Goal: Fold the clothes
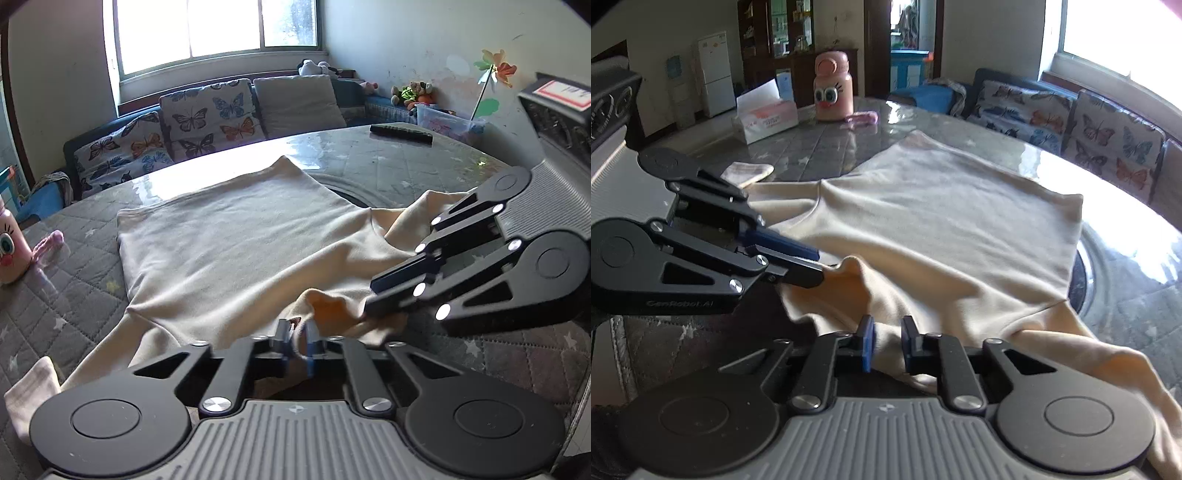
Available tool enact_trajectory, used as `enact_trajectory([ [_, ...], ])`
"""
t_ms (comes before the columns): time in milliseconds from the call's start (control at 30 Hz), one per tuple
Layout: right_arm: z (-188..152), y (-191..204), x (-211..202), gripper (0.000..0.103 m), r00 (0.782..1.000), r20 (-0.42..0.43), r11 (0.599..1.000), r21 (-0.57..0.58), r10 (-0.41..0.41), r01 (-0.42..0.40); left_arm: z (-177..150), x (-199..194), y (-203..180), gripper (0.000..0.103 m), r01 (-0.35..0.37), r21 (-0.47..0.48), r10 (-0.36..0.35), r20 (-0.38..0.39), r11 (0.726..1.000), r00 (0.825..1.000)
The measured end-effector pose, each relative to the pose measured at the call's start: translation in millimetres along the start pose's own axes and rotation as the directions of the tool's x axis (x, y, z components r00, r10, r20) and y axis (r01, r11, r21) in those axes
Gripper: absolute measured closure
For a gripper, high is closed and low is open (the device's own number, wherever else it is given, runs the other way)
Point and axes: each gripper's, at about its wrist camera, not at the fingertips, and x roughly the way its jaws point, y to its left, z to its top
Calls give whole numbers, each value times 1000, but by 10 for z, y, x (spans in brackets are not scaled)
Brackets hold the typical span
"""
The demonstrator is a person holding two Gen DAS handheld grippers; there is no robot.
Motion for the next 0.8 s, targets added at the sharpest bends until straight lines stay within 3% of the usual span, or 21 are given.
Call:
enact_trajectory([
  [167, -17, -2, -211, 101, 1000, 25, 1000, -10, 8, -8, -40, -204, -10, 100, 30, 14, -30, 43, 999, 999],
  [433, -174, 21, -188, 100, 996, -50, 997, -4, 74, -74, -211, -132, -42, 99, 80, 25, -80, -26, 996, 996],
  [500, -139, -9, -256, 99, 995, -31, 995, 9, 95, -95, -191, -192, -21, 97, 90, 31, -89, -17, 996, 996],
  [667, 40, -141, -349, 95, 997, 61, 998, 39, 56, -59, -12, -344, 56, 97, 61, 37, -62, 40, 997, 997],
  [800, 86, -197, -143, 95, 998, 56, 997, 69, 39, -43, 177, -311, 114, 97, 24, 9, -25, 66, 1000, 998],
])
